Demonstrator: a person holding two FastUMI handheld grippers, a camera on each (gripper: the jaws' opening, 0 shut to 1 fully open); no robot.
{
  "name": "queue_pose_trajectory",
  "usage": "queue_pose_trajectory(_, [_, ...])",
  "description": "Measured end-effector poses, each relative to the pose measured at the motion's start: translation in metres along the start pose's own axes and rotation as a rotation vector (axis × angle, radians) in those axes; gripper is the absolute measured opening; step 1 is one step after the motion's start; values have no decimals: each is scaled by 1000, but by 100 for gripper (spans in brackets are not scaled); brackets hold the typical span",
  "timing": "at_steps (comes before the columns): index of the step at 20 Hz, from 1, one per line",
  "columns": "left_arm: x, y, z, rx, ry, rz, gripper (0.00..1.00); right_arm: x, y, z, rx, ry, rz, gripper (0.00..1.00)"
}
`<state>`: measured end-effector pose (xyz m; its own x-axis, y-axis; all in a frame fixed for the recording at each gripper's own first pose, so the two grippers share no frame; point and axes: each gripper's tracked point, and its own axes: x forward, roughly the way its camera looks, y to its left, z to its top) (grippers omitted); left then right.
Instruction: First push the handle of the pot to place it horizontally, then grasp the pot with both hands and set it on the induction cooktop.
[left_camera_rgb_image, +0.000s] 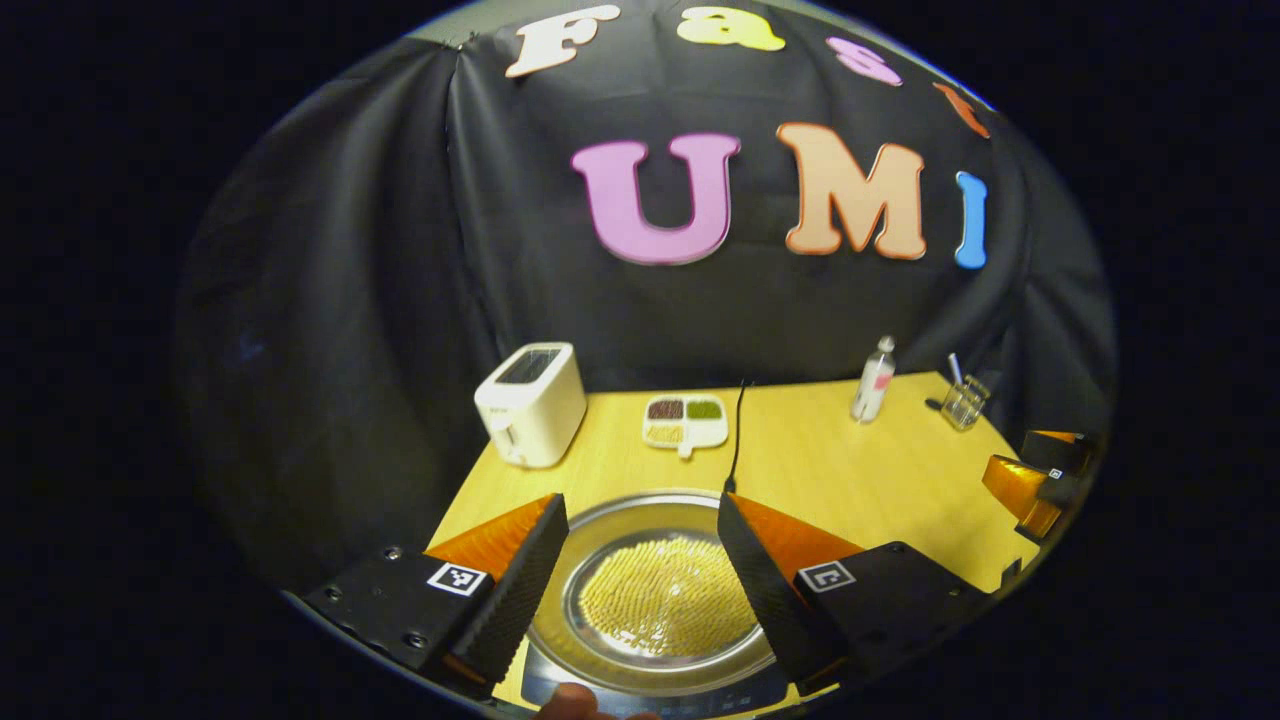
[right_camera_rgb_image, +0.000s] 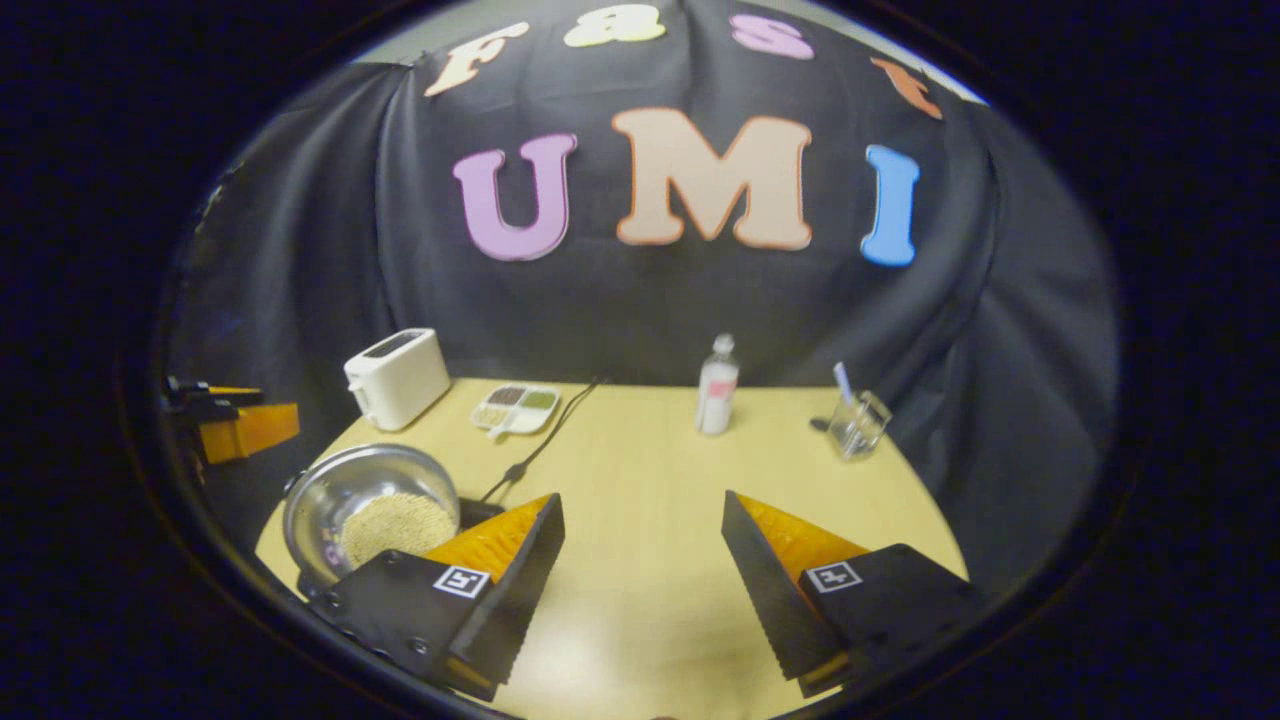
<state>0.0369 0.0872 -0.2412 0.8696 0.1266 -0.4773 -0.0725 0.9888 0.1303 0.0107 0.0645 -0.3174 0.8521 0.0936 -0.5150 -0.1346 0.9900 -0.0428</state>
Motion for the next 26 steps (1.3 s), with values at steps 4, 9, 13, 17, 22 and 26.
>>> queue_pose_trajectory(4, [-24, -29, 67, 6, -176, -30, 97, -31, -19, 87, -31, -226, -49, 95])
queue_pose_trajectory(9, [-64, -53, 124, 10, -353, -63, 96, -80, -35, 163, -44, -416, -109, 99])
queue_pose_trajectory(13, [-96, -59, 145, -7, -440, -86, 97, -110, -43, 187, -39, -475, -138, 99])
queue_pose_trajectory(17, [-111, -58, 150, 9, -480, -101, 97, -129, -47, 188, -3, -493, -160, 98])
queue_pose_trajectory(22, [-119, -50, 151, 27, -489, -130, 97, -158, -49, 180, 23, -491, -206, 99])
queue_pose_trajectory(26, [-123, -55, 148, 34, -486, -168, 97, -177, -54, 176, 48, -496, -247, 99])
